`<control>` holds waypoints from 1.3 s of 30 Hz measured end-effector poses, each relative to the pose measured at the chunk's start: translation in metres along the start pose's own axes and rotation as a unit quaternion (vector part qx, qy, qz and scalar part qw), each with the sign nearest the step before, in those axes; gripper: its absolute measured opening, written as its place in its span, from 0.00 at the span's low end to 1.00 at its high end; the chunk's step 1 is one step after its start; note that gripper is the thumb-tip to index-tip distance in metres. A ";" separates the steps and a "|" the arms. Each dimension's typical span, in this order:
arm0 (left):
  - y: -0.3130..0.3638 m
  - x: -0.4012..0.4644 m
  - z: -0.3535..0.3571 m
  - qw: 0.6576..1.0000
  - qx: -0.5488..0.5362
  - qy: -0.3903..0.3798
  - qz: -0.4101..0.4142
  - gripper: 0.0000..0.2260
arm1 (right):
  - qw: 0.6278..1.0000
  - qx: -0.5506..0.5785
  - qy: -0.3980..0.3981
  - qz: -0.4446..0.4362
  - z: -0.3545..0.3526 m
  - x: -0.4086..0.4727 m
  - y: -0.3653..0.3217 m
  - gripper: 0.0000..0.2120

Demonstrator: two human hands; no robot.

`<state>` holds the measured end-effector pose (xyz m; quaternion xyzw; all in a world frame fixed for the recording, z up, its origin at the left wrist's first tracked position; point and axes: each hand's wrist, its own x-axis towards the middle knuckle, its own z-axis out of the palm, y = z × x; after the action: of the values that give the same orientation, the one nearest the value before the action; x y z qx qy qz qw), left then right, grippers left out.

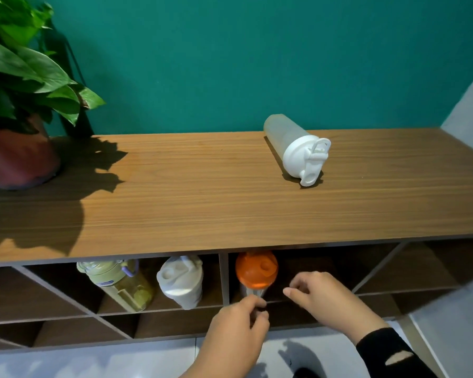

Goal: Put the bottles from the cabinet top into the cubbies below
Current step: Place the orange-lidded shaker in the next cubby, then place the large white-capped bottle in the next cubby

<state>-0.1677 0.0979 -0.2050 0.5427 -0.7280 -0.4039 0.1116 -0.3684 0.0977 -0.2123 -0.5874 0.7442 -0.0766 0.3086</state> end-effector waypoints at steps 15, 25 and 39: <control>0.025 0.105 -0.113 0.949 0.233 0.190 0.090 0.24 | 0.857 0.377 0.351 -0.019 -0.098 0.060 -0.067 0.52; 0.018 0.108 -0.105 0.935 0.261 0.215 0.109 0.26 | 0.843 0.321 0.430 -0.028 -0.108 0.121 -0.079 0.54; 0.047 0.017 -0.137 0.877 0.220 0.271 0.330 0.46 | 0.899 0.241 0.267 -0.249 -0.115 -0.083 -0.090 0.53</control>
<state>-0.1249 0.0227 -0.0870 0.3702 -0.8760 -0.0103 0.3091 -0.3471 0.1188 -0.0472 -0.6187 0.5871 -0.4816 0.2013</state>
